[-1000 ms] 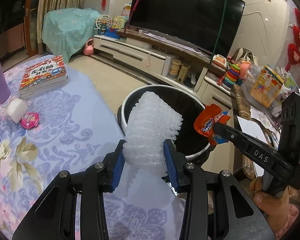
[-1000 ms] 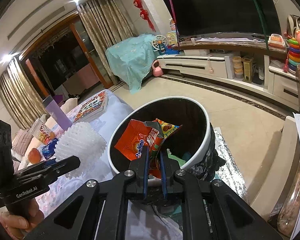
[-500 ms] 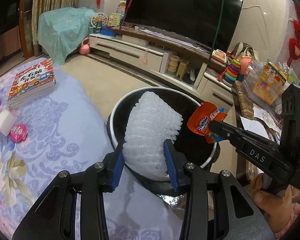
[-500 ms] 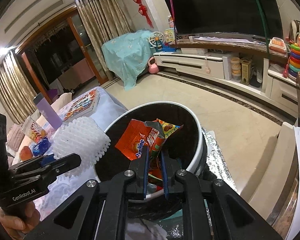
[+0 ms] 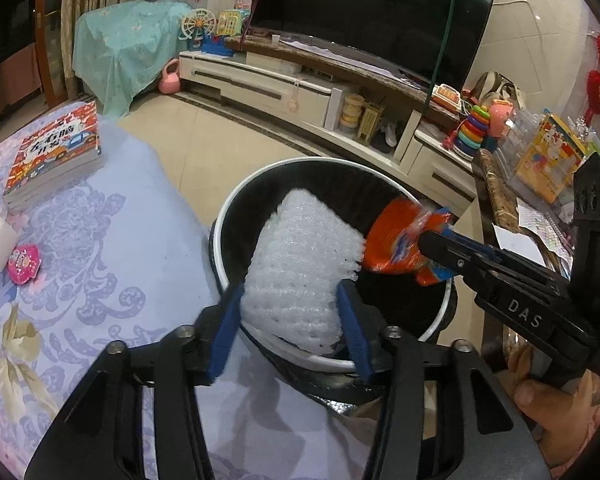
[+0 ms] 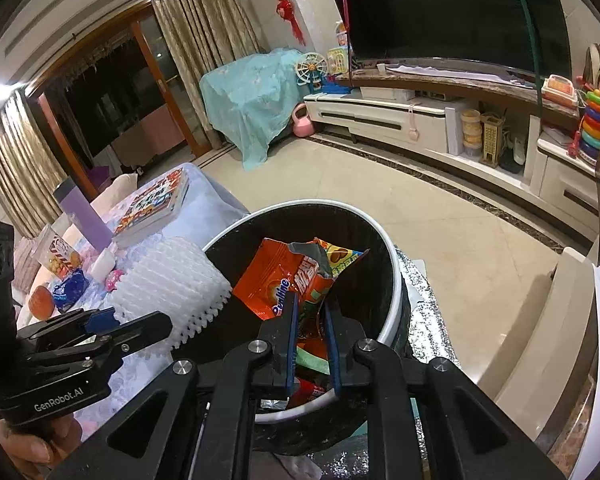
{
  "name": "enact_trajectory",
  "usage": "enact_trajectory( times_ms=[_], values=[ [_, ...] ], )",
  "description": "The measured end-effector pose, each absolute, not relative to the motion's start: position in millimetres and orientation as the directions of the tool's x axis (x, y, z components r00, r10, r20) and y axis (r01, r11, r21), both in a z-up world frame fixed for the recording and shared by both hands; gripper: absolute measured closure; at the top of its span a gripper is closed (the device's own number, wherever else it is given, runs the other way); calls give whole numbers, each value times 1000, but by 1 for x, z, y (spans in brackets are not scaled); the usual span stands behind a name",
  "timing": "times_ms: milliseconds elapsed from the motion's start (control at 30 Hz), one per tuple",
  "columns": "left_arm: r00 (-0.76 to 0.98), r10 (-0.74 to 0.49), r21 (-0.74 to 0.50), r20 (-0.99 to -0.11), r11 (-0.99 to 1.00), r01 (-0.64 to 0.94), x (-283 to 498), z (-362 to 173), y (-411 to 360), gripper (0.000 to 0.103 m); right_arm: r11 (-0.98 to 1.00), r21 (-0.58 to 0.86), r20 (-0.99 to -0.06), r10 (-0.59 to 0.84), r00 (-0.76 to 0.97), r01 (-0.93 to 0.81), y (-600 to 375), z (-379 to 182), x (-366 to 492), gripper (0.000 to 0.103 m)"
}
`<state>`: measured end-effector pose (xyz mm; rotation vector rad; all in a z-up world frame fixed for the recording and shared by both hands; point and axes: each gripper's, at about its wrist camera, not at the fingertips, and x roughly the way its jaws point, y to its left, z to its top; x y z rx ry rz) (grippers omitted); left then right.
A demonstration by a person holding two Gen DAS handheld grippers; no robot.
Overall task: Collect trash
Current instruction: 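Carry foam net and orange bag over the bin and open both tools, then withdraw both open tools and move toward the blue bag and pink bottle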
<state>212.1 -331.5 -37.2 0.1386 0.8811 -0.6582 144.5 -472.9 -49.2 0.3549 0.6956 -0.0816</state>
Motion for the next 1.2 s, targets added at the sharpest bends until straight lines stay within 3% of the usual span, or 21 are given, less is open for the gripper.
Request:
enact_trajectory(
  times_ms=[67, 100, 267, 433, 533, 933, 1200],
  values=[
    [453, -476, -152, -754, 798, 584, 211, -37, -331, 41, 935, 300, -637, 47, 769, 192, -474, -48, 144, 65],
    [456, -477, -153, -752, 799, 582, 210, -36, -330, 40, 933, 305, -635, 48, 771, 193, -475, -48, 144, 57],
    [463, -477, -169, -747, 810, 562, 205, -35, -314, 35, 926, 321, -617, 46, 786, 198, -477, -42, 137, 38],
    [489, -475, -192, -732, 832, 521, 197, -35, -287, 34, 920, 340, -599, 53, 799, 194, -472, -38, 130, 25],
    [514, -464, -200, -721, 850, 487, 192, -34, -264, 33, 912, 366, -585, 72, 808, 184, -463, -36, 122, 12],
    [586, -386, -228, -712, 917, 327, 179, -41, -157, 30, 915, 400, -525, 183, 831, 50, -389, -25, 115, 9],
    [612, -320, -246, -723, 948, 204, 179, -54, -88, 30, 921, 387, -546, 276, 791, -54, -333, -31, 134, 9]
  ],
)
